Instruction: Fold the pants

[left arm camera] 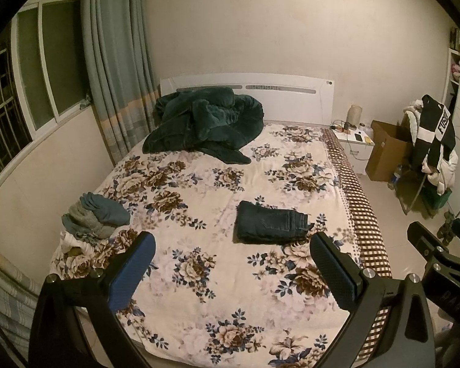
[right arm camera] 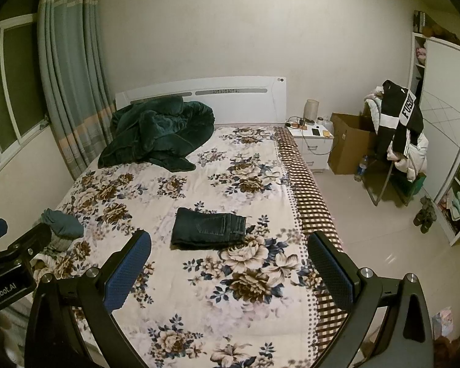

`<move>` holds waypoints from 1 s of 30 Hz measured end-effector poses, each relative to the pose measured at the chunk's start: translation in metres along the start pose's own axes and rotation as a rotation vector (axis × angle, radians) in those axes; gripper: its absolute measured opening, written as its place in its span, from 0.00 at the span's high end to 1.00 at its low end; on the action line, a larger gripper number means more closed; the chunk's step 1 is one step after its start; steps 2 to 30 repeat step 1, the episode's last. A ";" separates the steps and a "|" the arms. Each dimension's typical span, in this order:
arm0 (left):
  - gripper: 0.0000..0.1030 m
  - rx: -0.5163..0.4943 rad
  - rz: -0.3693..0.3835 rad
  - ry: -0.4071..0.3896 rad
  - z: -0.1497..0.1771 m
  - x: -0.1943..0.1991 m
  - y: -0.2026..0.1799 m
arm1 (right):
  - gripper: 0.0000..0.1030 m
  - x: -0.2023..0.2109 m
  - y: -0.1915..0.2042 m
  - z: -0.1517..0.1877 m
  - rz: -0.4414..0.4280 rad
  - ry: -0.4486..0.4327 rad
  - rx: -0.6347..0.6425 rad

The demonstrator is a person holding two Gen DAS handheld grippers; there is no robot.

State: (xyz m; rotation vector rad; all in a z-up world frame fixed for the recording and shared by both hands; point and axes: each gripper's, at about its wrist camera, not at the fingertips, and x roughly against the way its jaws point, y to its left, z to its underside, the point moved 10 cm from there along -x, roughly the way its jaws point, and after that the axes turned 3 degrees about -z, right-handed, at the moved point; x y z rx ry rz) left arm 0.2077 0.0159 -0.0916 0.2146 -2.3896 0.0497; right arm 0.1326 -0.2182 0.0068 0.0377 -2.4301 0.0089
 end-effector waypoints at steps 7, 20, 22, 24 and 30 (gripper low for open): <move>0.00 0.003 0.002 0.001 -0.001 0.001 -0.001 | 0.00 0.001 0.001 0.000 0.000 -0.001 -0.002; 0.00 0.003 0.002 0.001 -0.001 0.001 -0.001 | 0.00 0.001 0.001 0.000 0.000 -0.001 -0.002; 0.00 0.003 0.002 0.001 -0.001 0.001 -0.001 | 0.00 0.001 0.001 0.000 0.000 -0.001 -0.002; 0.00 0.003 0.002 0.001 -0.001 0.001 -0.001 | 0.00 0.001 0.001 0.000 0.000 -0.001 -0.002; 0.00 0.003 0.002 0.001 -0.001 0.001 -0.001 | 0.00 0.001 0.001 0.000 0.000 -0.001 -0.002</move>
